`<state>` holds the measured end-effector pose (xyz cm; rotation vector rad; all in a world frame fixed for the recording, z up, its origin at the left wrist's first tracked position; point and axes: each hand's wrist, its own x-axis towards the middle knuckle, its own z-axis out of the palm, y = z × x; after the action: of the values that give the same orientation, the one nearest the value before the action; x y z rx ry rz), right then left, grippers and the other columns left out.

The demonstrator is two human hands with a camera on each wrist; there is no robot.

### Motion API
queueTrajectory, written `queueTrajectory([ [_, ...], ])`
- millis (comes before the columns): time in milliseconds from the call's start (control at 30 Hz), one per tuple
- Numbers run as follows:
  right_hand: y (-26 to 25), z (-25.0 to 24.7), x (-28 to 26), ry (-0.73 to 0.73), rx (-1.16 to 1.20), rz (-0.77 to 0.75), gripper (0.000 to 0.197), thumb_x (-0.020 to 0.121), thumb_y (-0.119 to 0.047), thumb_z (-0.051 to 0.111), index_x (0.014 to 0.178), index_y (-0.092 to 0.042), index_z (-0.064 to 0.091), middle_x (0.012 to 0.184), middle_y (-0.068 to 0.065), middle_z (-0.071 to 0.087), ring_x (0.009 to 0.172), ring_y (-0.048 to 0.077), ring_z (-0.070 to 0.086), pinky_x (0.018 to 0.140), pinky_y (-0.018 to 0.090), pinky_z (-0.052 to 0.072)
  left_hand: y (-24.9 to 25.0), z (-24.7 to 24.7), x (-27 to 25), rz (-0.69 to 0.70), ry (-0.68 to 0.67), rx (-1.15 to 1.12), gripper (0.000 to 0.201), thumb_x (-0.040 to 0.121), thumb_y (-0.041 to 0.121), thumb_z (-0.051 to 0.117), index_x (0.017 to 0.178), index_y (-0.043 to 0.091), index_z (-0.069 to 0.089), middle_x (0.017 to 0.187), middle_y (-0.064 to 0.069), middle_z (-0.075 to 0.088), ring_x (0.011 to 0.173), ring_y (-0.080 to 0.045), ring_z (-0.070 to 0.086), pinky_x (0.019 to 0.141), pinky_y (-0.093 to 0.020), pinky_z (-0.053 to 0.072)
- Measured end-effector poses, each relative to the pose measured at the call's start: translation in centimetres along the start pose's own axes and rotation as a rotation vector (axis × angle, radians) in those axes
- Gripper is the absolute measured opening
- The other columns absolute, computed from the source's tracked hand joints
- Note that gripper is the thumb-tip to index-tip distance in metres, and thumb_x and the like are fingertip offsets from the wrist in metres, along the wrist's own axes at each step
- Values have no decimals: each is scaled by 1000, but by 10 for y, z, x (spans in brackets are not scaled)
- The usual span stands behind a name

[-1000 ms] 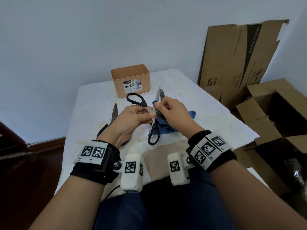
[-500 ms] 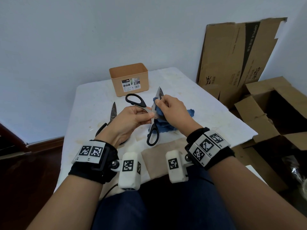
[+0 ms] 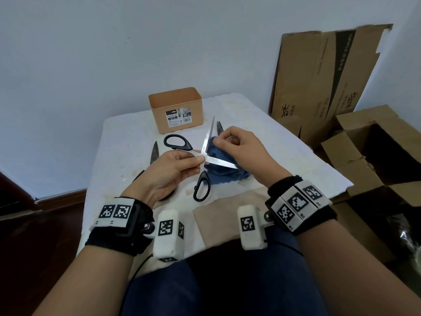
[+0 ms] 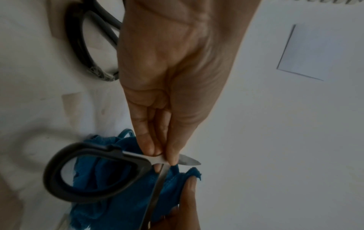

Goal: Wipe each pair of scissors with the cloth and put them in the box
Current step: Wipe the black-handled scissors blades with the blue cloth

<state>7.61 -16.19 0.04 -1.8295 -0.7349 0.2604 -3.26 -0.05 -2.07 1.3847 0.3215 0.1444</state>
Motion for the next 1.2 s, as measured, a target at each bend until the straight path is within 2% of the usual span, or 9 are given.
queueTrajectory([
  [133, 0, 5, -2, -53, -66, -15, 20, 84, -36, 73, 91, -19, 65, 75, -7, 63, 65, -1, 56, 58, 11, 39, 1, 5, 0, 2, 1, 29, 8, 92, 4, 65, 97, 2, 71, 85, -1, 73, 76, -5, 65, 70, -15, 54],
  [333, -3, 12, -2, -26, -63, 12, 26, 81, -34, 76, 94, -14, 65, 87, 4, 70, 83, 20, 68, 76, 36, 58, 5, 12, -1, 42, -33, 141, 21, 91, 7, 66, 111, 1, 70, 100, -6, 76, 90, -6, 70, 74, -16, 52],
  [400, -1, 15, -2, -21, -55, 21, 26, 82, -35, 76, 92, -15, 64, 88, 7, 70, 83, 23, 69, 76, 40, 58, 6, 13, -2, 61, -38, 200, 14, 91, 6, 67, 103, 4, 72, 90, -3, 76, 83, -5, 69, 74, -16, 52],
  [500, 1, 15, -3, -11, -90, 17, 27, 84, -37, 72, 93, -13, 64, 87, 8, 70, 81, 21, 67, 72, 34, 54, 7, 14, -4, 84, -47, 236, 9, 90, 2, 67, 91, 10, 72, 73, 6, 73, 72, -2, 67, 72, -16, 52],
  [633, -1, 13, -3, 21, -79, 26, 29, 87, -37, 69, 92, -9, 64, 86, 12, 71, 82, 23, 66, 70, 30, 50, 7, 14, -5, 90, -60, 235, 15, 89, 3, 68, 104, 6, 72, 88, -1, 76, 79, -6, 69, 74, -17, 53],
  [733, -1, 12, -1, 37, -66, 48, 27, 88, -37, 68, 89, -10, 63, 87, 12, 72, 83, 23, 66, 72, 33, 51, 5, 15, -6, 82, -55, 224, 13, 88, 3, 69, 100, 7, 73, 95, -9, 75, 81, -10, 67, 72, -18, 53],
  [833, 1, 12, -1, 37, -81, 49, 26, 88, -37, 67, 87, -12, 61, 78, 7, 67, 72, 16, 60, 62, 25, 45, 3, 14, -7, 71, -53, 219, 13, 88, 1, 69, 99, 8, 72, 96, -11, 74, 82, -12, 67, 72, -19, 53],
  [1033, 6, 15, 0, 72, -47, 62, 31, 89, -38, 67, 88, -8, 62, 83, 12, 72, 80, 24, 66, 71, 36, 52, 5, 16, -7, 38, -74, 229, 12, 86, 0, 69, 93, 10, 72, 88, -5, 76, 80, -11, 67, 74, -20, 53],
  [1200, 7, 10, 3, 105, -74, 51, 27, 91, -38, 64, 79, -16, 54, 65, -4, 55, 60, 8, 49, 53, 17, 38, 4, 20, -11, 28, -85, 195, 21, 87, -3, 68, 82, 16, 74, 83, -3, 76, 74, -10, 67, 76, -23, 53],
])
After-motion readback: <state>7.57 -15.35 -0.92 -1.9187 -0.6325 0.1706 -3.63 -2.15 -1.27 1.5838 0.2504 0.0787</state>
